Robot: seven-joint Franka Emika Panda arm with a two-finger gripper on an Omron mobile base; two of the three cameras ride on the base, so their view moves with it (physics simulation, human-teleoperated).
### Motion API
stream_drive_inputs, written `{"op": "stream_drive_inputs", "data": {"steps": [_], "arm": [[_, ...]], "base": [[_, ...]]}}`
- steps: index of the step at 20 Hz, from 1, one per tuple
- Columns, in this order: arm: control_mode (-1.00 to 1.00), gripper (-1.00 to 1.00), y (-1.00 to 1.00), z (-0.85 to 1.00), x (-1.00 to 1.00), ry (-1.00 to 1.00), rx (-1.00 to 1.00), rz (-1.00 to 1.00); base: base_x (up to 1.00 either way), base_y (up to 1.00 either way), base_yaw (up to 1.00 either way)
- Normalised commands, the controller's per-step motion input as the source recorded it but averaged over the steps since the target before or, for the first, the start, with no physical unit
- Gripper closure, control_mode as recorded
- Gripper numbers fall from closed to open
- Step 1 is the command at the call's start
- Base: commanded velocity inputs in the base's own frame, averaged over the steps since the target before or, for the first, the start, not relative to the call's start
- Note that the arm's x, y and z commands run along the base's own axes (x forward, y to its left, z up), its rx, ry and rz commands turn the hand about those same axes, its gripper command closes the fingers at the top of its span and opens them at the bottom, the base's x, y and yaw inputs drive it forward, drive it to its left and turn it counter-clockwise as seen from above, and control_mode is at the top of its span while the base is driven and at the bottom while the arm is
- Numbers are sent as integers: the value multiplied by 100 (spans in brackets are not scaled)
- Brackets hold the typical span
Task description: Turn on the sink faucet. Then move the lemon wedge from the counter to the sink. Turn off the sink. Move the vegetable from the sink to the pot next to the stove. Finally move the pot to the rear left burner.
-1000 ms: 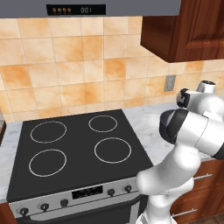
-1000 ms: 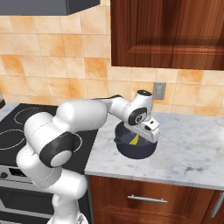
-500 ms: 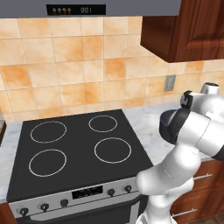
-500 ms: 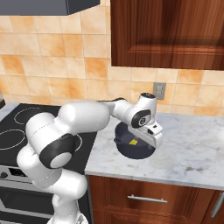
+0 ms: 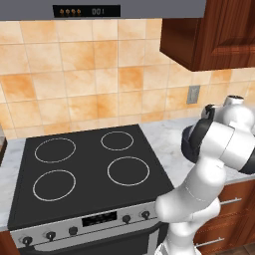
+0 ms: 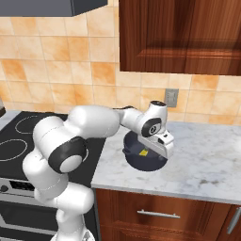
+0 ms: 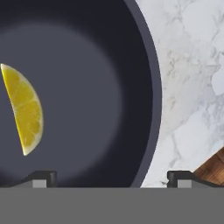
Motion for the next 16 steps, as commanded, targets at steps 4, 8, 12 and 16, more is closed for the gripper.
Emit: {"op": "stream_drive_inputs", "data": {"steps": [4, 8, 12, 16], "arm": [[-100, -100, -7, -22, 0, 0, 0, 0], [-100, -100, -5, -19, 0, 0, 1, 0], [-100, -100, -1, -17, 0, 0, 1, 0], [-100, 100, 0, -23, 0, 0, 1, 0]], "base": [[0, 0, 0], [0, 0, 0], [0, 0, 0], [0, 0, 0]]}}
